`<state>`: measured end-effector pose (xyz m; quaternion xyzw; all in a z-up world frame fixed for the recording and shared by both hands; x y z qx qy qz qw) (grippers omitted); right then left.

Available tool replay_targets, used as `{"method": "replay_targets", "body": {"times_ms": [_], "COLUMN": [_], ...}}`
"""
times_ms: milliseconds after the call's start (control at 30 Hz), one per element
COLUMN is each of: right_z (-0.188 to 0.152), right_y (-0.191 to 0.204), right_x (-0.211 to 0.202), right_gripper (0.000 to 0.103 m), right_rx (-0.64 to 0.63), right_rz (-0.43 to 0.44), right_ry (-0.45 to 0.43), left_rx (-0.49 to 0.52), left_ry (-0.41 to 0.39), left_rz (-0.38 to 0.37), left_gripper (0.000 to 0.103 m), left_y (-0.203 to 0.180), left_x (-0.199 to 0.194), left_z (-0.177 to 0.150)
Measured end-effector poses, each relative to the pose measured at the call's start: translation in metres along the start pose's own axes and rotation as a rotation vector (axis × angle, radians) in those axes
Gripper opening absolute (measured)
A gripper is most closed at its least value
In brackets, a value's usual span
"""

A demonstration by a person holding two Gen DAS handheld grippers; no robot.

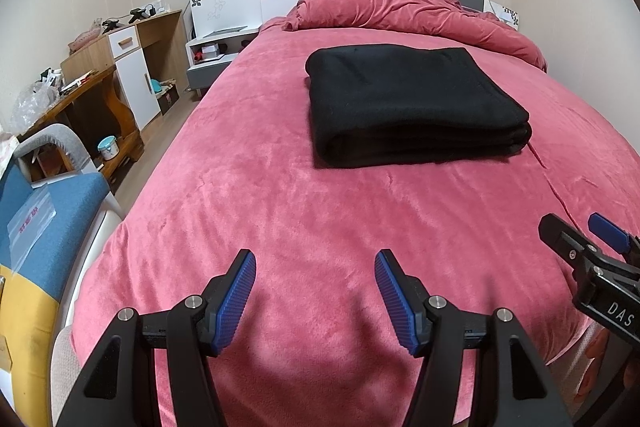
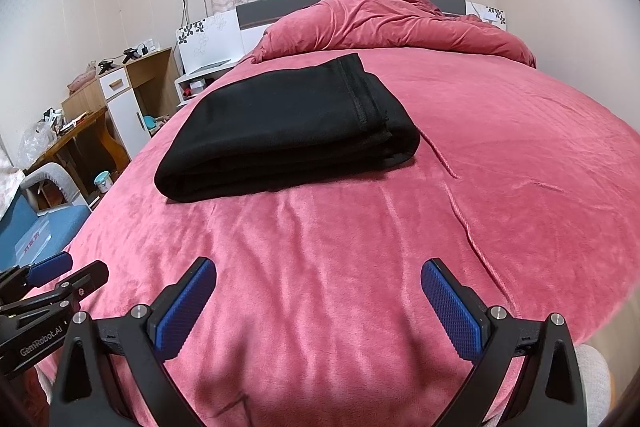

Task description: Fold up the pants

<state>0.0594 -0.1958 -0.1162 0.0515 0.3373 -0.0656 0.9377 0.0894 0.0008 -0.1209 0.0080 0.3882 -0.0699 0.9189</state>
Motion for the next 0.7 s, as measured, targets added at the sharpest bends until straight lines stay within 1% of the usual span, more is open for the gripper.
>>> {"method": "replay_targets", "body": {"times_ms": [200,400,700], "right_z": [0.0004,0.0000,-0.0005], "right_y": [-0.0002,0.0000,-0.0009], "right_x": [0.0009,0.0020,0.0038], "right_gripper": [0.103,0.103,0.103], "right_rx": [-0.001,-0.003,-0.006], "right_rz": [0.002,0.005,0.011], "right_ry": [0.003,0.010,0.016], "left_rx": [0.011,-0.001,-0.016], "left_ry": [-0.001,0.005,0.011], "left_rz": [0.006,0.002,0.031], "left_gripper": [0.063,0.063,0.063], "left_y": [-0.0008,-0.0002,0.0055], "left_x": [0.0003,0.0009,0.0019], "left_z": [-0.0001,-0.0007,-0.0028]}}
Point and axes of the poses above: each gripper's, at about its wrist camera, not at the fingertips, and x roughly the way its jaws point, y to its left, z to its top, the point moved 7 cm from there along x, roughly the way its jaws point, and after that the axes turned 6 degrees about -z, right-handed, at the moved point
